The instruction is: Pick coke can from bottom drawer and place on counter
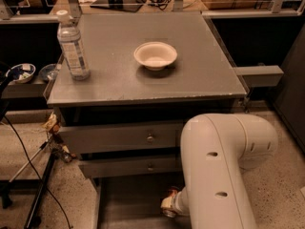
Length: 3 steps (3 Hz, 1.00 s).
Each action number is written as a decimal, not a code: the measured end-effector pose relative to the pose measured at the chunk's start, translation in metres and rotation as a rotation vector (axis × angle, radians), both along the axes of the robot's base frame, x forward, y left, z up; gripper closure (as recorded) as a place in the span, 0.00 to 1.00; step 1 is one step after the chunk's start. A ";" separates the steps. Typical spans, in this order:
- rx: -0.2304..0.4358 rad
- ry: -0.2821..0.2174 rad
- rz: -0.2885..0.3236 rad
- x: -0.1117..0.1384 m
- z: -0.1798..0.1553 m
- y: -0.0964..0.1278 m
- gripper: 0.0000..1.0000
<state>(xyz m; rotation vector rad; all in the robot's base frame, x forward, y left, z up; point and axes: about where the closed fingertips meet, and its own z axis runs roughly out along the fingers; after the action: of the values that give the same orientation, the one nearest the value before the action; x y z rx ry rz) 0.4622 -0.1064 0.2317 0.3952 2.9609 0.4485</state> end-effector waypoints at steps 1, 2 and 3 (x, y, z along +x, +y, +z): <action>0.001 0.000 -0.002 0.006 0.003 0.001 1.00; 0.011 -0.026 -0.009 0.003 0.039 -0.018 1.00; 0.016 -0.067 -0.029 0.002 0.069 -0.037 1.00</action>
Offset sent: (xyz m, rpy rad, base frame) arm 0.0051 -0.0287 0.0661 0.0163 -0.0381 -0.0091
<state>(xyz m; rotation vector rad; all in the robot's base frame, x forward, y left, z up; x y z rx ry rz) 0.4645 -0.1430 0.3008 0.4162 2.8851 0.4721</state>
